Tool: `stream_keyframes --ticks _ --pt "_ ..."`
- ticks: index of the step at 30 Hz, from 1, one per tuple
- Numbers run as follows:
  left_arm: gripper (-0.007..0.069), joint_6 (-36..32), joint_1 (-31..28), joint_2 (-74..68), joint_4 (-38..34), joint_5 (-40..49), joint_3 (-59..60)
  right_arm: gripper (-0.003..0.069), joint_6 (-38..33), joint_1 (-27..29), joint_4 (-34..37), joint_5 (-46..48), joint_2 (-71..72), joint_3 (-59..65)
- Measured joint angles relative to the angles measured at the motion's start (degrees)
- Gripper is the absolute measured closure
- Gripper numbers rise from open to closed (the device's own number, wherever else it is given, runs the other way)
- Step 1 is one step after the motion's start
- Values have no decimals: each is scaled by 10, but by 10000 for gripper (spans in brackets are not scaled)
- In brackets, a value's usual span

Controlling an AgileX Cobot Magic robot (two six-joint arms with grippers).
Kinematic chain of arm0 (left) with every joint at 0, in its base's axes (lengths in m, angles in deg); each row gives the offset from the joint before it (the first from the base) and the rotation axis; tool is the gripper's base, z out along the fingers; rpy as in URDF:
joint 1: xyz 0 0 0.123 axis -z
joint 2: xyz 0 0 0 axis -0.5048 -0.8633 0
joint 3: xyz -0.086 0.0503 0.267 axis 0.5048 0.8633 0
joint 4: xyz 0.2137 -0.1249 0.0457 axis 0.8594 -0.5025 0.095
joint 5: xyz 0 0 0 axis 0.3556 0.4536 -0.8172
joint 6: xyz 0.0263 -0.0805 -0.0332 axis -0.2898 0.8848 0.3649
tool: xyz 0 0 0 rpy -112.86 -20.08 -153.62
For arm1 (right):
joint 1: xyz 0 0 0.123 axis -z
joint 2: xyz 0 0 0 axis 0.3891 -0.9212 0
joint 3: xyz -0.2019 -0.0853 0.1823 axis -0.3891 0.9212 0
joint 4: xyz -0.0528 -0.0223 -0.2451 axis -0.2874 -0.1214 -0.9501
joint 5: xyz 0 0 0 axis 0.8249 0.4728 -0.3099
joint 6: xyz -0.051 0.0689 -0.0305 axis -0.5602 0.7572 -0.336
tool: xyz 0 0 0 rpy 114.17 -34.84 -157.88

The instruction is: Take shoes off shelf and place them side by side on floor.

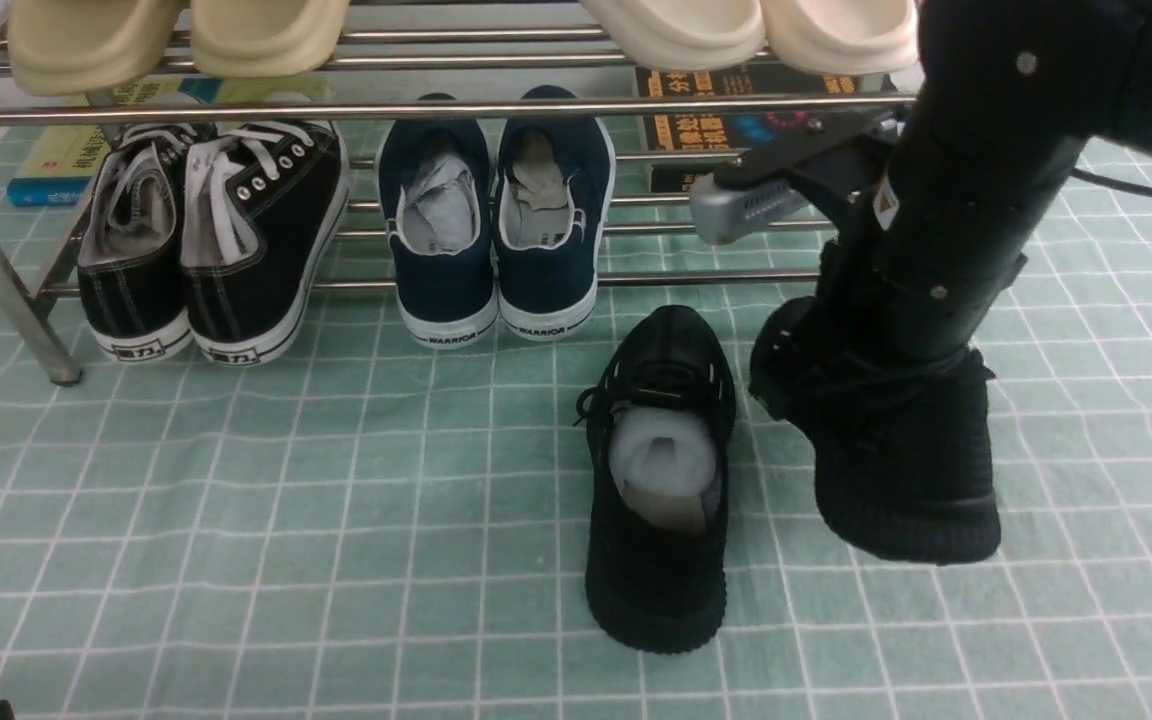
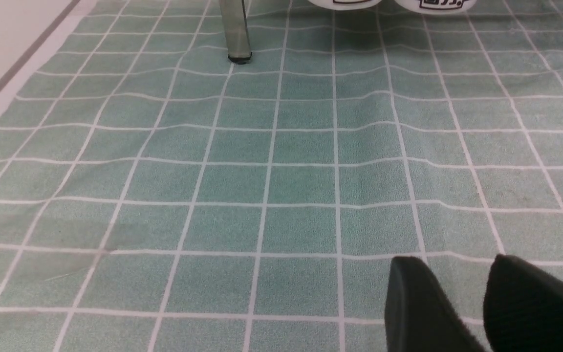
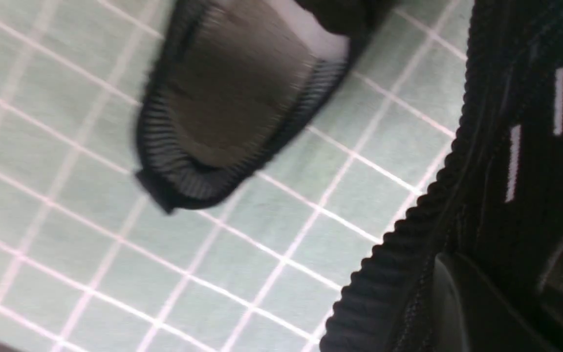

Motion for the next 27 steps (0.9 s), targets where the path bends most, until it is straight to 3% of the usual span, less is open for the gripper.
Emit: stream_keyframes --ticks 5,16,19,27 --pt "383 0 0 0 0 0 0 648 8 0 -32 -25 -14 2" --pt "383 0 0 0 0 0 0 625 36 0 -27 -61 -83 2" --pt "383 0 0 0 0 0 0 583 40 0 -3 -62 -101 2" --pt "383 0 0 0 0 0 0 340 8 0 81 -24 -108 -18"
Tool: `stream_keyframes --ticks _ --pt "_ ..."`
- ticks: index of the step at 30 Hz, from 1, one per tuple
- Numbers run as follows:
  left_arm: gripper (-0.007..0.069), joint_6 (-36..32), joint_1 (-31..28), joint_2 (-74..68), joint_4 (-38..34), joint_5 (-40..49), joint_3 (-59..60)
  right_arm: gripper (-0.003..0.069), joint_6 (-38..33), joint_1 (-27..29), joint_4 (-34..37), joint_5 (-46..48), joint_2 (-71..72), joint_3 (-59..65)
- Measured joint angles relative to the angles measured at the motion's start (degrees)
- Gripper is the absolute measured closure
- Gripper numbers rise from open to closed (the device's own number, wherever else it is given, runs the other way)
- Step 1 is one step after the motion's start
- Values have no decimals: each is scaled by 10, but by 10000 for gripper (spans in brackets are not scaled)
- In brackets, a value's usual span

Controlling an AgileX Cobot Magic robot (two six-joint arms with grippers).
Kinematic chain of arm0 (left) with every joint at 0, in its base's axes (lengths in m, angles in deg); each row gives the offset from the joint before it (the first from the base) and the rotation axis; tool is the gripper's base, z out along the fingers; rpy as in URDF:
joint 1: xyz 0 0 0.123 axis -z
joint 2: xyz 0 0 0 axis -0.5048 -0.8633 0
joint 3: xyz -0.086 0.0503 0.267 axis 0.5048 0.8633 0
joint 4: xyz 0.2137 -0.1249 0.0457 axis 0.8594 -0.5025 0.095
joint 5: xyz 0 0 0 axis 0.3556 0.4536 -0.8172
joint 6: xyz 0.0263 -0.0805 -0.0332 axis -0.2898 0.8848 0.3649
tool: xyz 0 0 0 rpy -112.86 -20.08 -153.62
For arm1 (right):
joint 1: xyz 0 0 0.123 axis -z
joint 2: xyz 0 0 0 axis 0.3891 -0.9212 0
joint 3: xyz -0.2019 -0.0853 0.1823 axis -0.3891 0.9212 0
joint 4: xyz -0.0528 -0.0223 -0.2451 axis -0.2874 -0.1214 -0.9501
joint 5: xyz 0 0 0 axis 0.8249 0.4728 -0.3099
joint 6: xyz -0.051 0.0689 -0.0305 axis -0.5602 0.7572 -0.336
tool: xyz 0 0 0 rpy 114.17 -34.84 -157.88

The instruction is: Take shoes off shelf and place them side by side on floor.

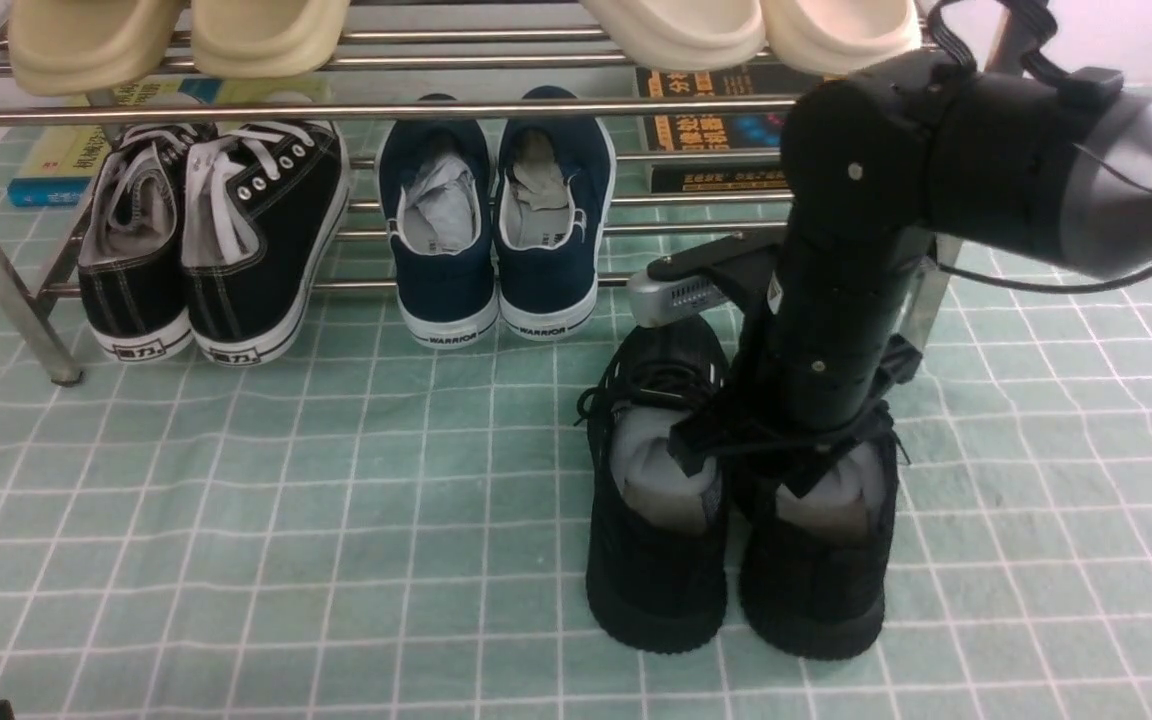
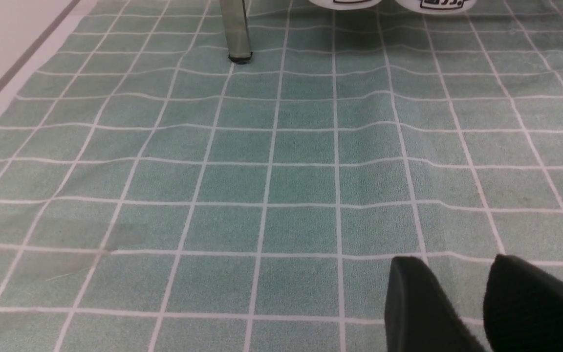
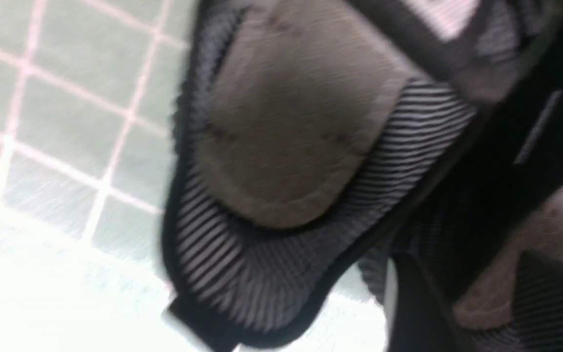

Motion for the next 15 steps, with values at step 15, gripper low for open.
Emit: stream_keyframes --ticks 15 --pt "383 0 0 0 0 0 0 571 -39 0 15 7 170 20"
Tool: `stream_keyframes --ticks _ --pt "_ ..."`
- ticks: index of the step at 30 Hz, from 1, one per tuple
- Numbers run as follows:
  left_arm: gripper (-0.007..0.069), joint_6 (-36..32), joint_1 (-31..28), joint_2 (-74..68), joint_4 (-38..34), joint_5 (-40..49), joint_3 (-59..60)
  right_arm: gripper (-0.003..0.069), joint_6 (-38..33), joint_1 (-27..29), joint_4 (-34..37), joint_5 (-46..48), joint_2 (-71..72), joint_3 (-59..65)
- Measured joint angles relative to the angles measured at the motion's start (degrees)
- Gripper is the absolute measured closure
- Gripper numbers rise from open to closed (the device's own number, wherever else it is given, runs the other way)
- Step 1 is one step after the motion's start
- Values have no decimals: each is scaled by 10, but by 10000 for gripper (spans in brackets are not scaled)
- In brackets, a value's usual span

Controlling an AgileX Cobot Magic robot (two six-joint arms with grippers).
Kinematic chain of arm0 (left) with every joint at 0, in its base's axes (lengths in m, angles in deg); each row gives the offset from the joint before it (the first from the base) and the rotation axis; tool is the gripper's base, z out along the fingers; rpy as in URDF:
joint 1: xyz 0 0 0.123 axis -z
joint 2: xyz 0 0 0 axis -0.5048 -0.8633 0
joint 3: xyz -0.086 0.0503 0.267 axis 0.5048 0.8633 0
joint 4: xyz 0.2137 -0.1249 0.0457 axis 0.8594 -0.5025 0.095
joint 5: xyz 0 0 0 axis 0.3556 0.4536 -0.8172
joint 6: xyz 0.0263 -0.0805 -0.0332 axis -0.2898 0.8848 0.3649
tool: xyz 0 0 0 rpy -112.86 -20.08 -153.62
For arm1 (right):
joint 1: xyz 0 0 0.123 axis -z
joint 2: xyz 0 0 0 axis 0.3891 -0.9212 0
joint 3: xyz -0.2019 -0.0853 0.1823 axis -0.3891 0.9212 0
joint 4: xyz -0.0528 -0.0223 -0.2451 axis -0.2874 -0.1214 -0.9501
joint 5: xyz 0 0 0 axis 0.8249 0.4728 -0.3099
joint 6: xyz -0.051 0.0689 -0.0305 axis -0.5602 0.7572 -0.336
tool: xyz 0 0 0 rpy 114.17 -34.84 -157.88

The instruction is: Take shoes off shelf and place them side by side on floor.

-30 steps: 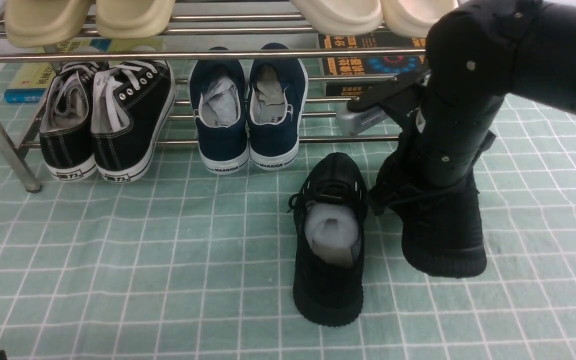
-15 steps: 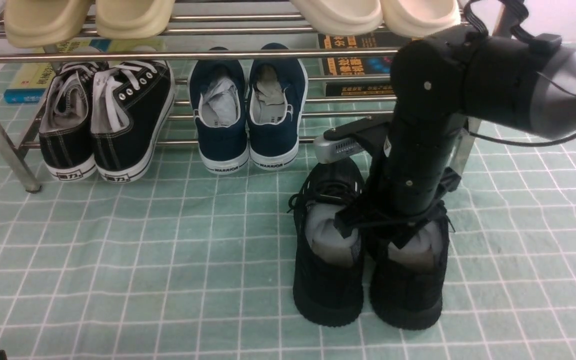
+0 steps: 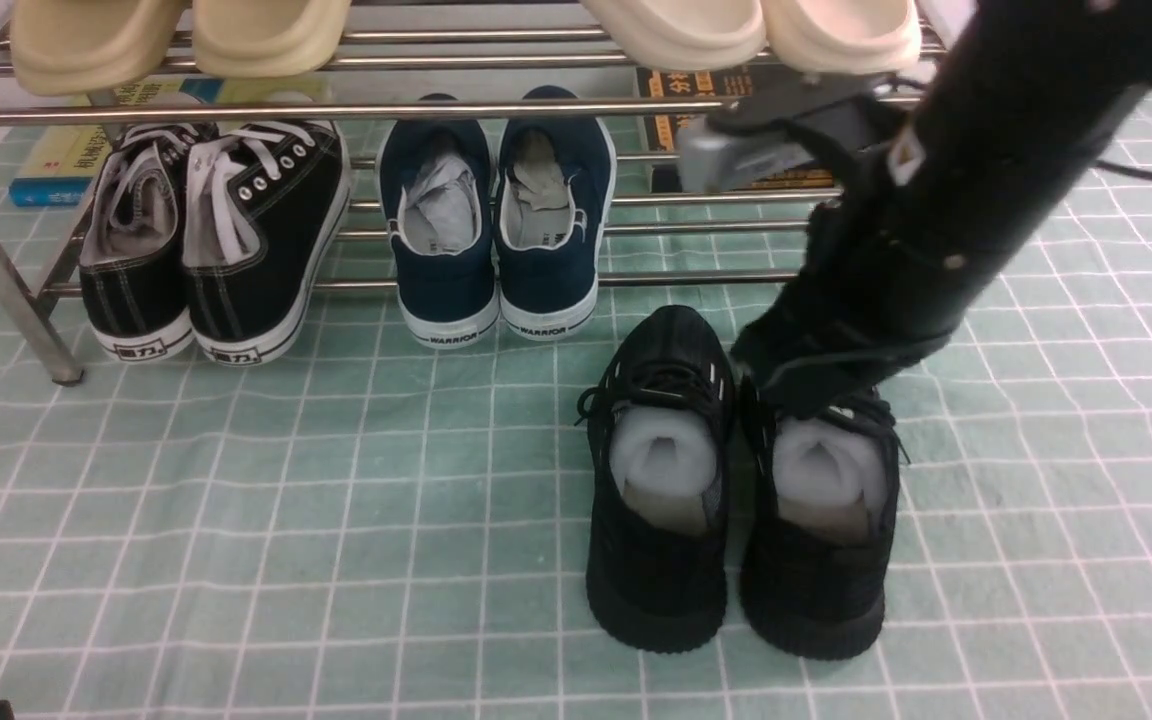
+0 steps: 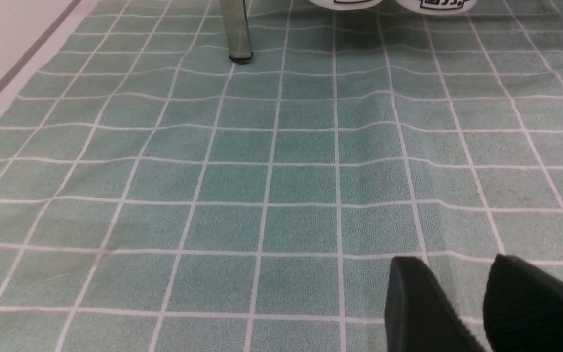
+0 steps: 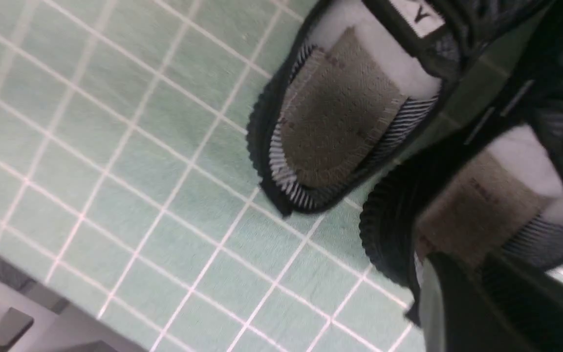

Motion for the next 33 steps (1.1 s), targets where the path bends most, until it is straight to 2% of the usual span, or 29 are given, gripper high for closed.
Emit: stream_keyframes --ticks 4,8,11,14,19,24,33 --pt "383 0 0 0 0 0 0 649 0 0 -1 4 124 93" --pt "383 0 0 0 0 0 0 660 0 0 -2 -6 219 197" --pt "383 0 0 0 0 0 0 660 -1 0 -1 -120 336 349" --pt "383 0 0 0 0 0 0 660 0 0 18 -272 418 487" --pt "383 0 0 0 0 0 0 659 -2 0 28 -509 489 659" --pt "383 0 0 0 0 0 0 656 -3 0 28 -589 507 706" --pt "383 0 0 0 0 0 0 651 -3 0 29 -590 510 709"
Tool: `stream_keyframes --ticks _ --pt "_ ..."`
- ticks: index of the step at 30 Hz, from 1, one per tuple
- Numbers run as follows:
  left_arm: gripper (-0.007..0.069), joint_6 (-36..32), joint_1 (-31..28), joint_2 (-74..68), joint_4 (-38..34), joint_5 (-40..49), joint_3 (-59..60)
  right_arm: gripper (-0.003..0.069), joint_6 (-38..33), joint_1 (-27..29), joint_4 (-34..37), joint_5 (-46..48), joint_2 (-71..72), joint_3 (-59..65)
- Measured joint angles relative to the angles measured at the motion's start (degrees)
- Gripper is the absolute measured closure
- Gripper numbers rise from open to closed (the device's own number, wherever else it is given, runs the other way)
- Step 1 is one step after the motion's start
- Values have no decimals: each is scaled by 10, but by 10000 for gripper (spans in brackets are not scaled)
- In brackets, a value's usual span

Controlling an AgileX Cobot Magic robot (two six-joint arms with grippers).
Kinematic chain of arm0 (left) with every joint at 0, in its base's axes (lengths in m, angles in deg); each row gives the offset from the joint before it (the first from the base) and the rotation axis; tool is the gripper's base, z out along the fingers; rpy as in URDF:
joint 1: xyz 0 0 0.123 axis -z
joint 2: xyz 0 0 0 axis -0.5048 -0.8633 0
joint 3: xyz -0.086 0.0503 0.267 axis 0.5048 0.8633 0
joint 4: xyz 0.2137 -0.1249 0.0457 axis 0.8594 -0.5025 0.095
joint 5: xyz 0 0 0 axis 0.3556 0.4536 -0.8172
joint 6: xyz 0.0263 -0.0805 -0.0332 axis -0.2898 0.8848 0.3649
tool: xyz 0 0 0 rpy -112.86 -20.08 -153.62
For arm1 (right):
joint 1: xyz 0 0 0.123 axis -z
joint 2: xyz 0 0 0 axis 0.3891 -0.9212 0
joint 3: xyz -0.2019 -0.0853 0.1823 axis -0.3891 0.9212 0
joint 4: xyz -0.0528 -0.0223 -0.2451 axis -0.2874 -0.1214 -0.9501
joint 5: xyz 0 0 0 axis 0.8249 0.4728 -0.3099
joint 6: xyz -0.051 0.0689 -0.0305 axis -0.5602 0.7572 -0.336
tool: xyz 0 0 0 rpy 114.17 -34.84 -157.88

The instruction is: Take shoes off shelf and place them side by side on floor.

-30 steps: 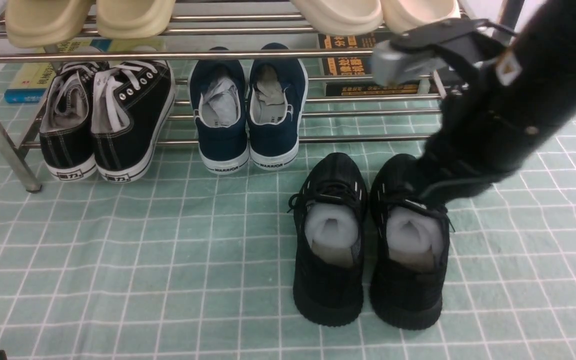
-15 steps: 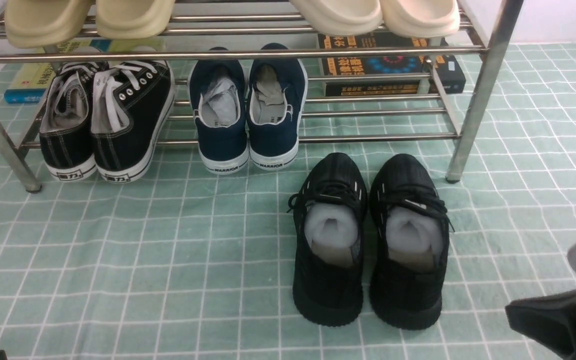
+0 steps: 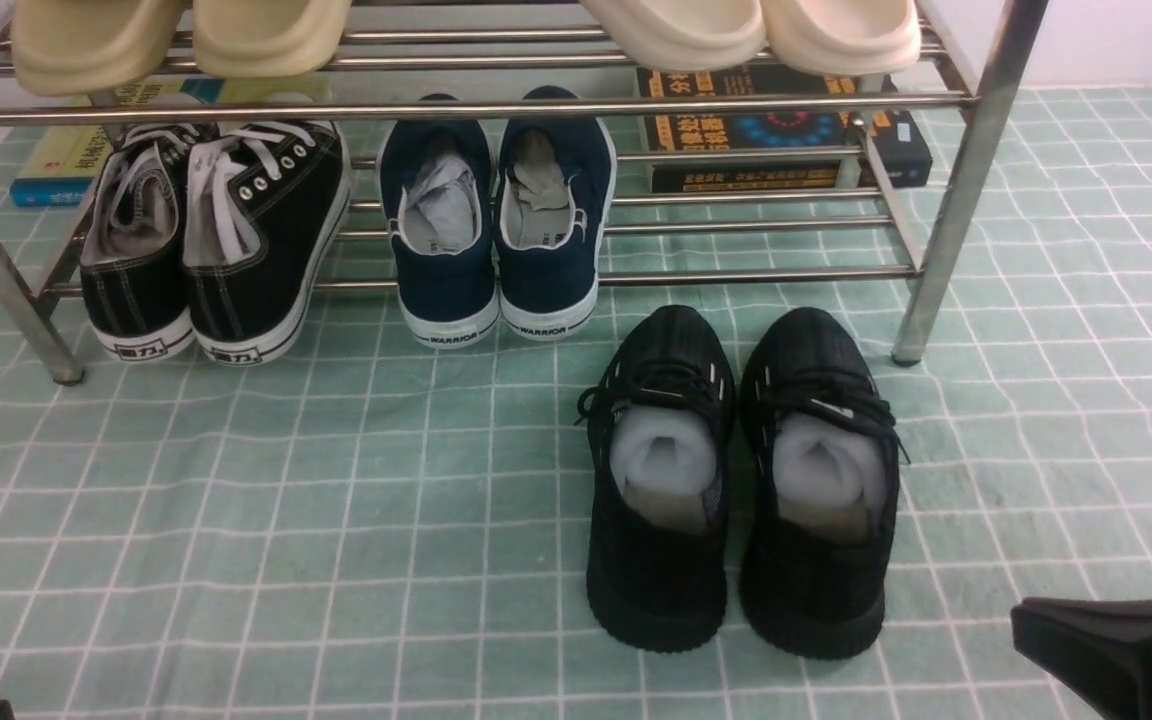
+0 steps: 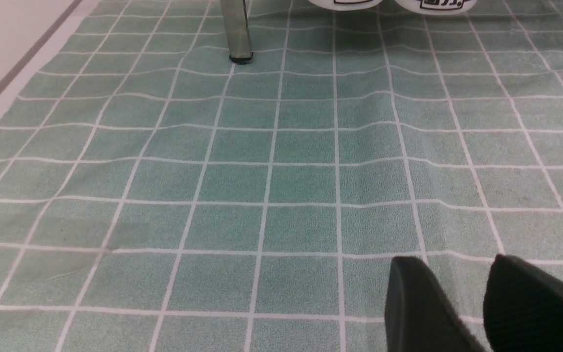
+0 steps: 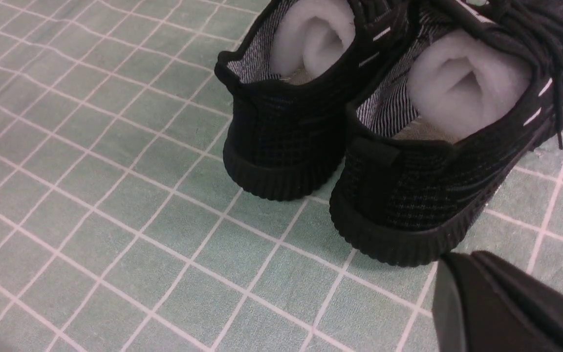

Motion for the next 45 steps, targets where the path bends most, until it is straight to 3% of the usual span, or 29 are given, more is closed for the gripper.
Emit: stream_keyframes --ticks 15,21,24,32,41,45 --pt "383 0 0 0 0 0 0 641 0 0 0 1 1 0" --pt "383 0 0 0 0 0 0 636 0 2 1 1 71 25" --pt "383 0 0 0 0 0 0 635 0 31 -9 2 147 56" --pt "383 0 0 0 0 0 0 621 0 195 -50 8 352 151" --pt "383 0 0 0 0 0 0 612 0 323 -60 77 413 189" --pt "383 0 0 0 0 0 0 607 0 341 -63 103 413 185"
